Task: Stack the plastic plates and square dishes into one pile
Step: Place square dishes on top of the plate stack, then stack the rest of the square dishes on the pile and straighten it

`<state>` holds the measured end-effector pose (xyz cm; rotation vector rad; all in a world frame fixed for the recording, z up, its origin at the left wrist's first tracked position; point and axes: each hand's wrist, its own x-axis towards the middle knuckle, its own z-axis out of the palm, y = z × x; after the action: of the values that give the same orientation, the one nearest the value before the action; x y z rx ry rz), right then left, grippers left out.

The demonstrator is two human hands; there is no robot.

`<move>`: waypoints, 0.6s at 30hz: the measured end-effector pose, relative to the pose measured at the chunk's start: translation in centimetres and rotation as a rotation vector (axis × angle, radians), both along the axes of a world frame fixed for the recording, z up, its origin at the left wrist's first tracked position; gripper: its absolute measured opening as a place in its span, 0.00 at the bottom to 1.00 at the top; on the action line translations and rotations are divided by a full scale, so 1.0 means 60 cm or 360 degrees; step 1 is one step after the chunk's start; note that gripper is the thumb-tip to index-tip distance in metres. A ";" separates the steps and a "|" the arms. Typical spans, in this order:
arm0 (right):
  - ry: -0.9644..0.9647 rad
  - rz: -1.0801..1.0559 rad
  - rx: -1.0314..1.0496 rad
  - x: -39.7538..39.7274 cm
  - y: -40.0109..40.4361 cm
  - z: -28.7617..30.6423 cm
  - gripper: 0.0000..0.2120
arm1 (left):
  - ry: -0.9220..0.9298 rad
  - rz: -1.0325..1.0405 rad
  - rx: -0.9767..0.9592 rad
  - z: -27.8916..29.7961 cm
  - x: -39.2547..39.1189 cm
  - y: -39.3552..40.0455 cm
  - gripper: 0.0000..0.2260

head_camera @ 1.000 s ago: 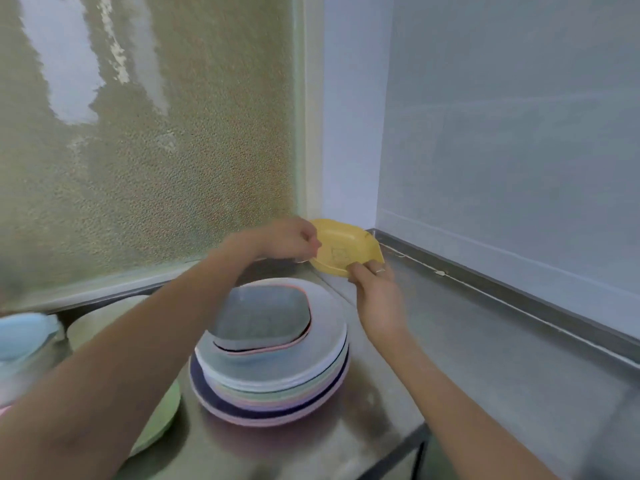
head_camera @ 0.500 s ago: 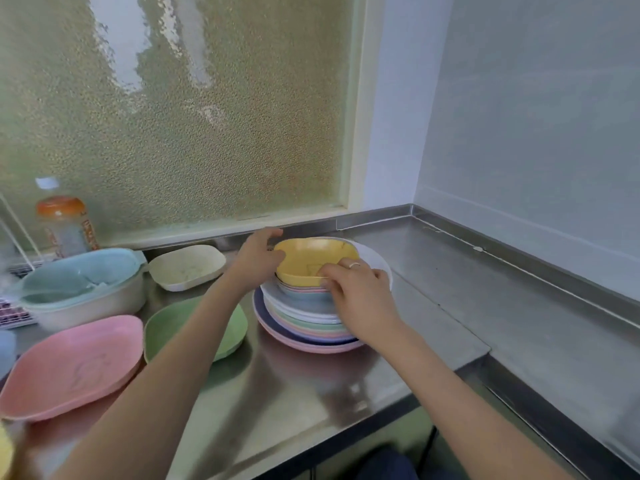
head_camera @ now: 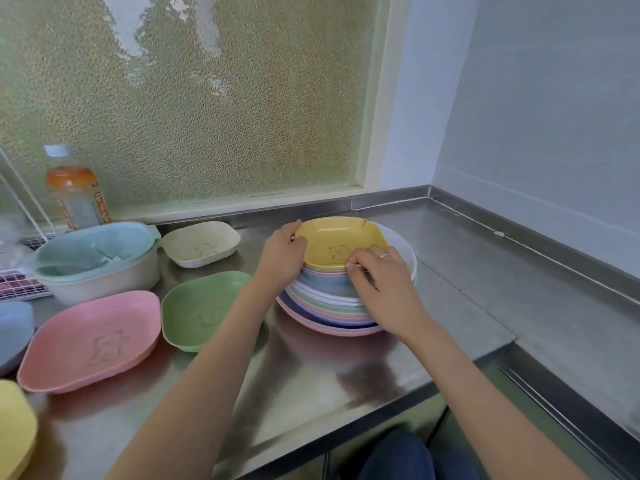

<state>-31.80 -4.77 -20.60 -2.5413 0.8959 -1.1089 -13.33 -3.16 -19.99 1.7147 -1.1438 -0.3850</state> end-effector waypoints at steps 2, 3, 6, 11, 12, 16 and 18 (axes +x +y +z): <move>-0.0018 -0.0008 0.0023 -0.001 0.000 0.002 0.10 | 0.0011 -0.0035 0.0017 0.000 0.002 0.000 0.22; -0.0048 -0.0025 0.0041 -0.001 0.003 0.004 0.09 | 0.0012 -0.0062 0.0034 0.000 0.004 0.002 0.22; -0.0203 -0.0196 -0.0045 0.004 0.028 0.008 0.07 | 0.0089 -0.0106 -0.0025 -0.002 0.010 0.030 0.22; -0.0482 0.0045 -0.0059 0.064 0.122 0.011 0.07 | 0.0146 0.0356 -0.0407 -0.016 0.039 0.133 0.15; -0.0403 0.0228 0.0095 0.080 0.139 0.005 0.08 | 0.0039 0.0505 -0.0371 -0.018 0.052 0.155 0.13; 0.0250 0.0415 0.0313 0.144 0.180 -0.047 0.17 | -0.0246 0.0848 -0.0205 -0.018 0.093 0.247 0.11; 0.0388 0.0354 0.0286 0.167 0.182 -0.072 0.18 | -0.0435 0.0995 -0.0041 -0.033 0.097 0.293 0.12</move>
<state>-21.78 6.17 -24.91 -2.5822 0.7062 -0.6360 -7.51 14.40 -21.98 2.0334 -0.7298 0.2551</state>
